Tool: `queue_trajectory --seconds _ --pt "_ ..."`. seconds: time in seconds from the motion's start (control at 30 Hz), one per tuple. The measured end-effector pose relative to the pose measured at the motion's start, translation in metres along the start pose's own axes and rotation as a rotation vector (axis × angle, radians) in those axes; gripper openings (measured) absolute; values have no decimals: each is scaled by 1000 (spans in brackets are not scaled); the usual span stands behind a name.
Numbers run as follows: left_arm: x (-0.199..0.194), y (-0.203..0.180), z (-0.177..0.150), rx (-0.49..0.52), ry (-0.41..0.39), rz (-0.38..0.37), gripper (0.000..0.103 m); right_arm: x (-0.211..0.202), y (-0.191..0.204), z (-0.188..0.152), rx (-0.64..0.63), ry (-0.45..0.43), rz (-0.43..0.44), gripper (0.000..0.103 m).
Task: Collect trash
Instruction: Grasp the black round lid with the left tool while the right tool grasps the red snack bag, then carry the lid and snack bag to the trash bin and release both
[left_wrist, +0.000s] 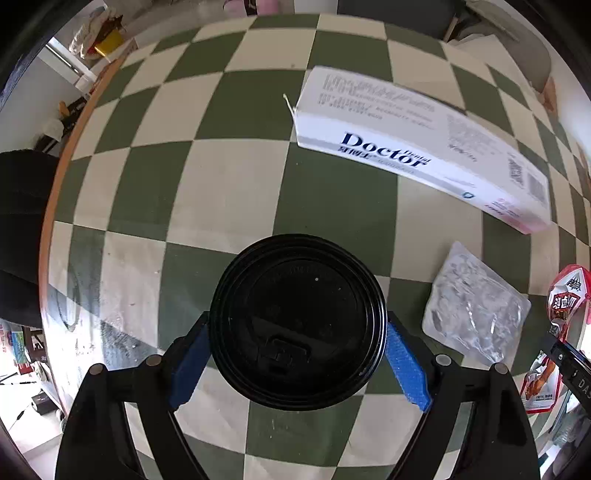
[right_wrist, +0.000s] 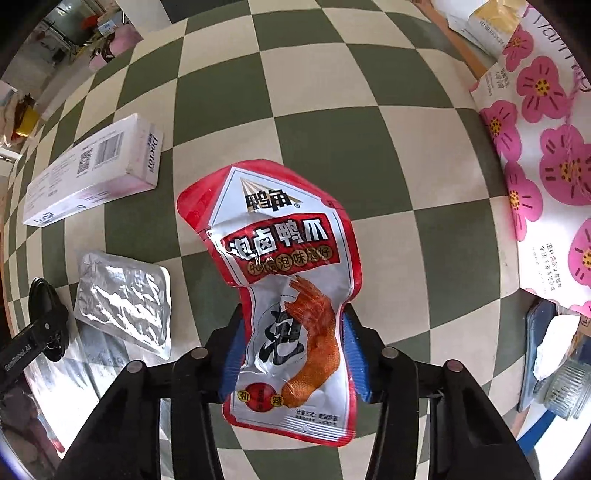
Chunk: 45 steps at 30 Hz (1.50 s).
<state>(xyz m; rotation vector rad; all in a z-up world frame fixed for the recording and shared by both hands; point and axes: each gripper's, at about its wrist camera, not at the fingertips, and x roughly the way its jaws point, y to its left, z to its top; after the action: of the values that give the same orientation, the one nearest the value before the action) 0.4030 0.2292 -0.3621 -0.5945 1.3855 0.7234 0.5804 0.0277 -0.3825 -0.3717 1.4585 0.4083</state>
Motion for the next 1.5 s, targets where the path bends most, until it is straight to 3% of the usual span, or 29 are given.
queue_trajectory --seconds 0.3,0.53,0.63,0.77,0.9,1.07,1.2,1.3,1.5 --pt "-68 -7 -39 36 -142 -12 86 -19 -13 -31 -13 -64 45 47" --pt "-120 30 -90 57 -254 -64 86 -76 10 -89 -36 -151 157 46" --pt "-137 53 -125 56 -290 -85 86 -124 26 -125 -54 -194 195 46" --pt "-157 96 -198 65 -330 -114 87 -181 52 -192 -71 -250 243 46" --pt "-161 139 -266 92 -336 -134 86 -199 74 -285 -68 -292 267 46" --pt "-139 184 -346 114 -261 -151 86 -184 93 -400 -33 -248 280 46" --pt "-103 206 -397 115 -156 -171 87 -141 98 -487 5 -134 290 46" --pt "-61 213 -427 109 -71 -181 87 -100 93 -536 40 -44 286 46" --pt "55 216 -456 63 75 -226 87 -3 80 -591 81 86 269 46"
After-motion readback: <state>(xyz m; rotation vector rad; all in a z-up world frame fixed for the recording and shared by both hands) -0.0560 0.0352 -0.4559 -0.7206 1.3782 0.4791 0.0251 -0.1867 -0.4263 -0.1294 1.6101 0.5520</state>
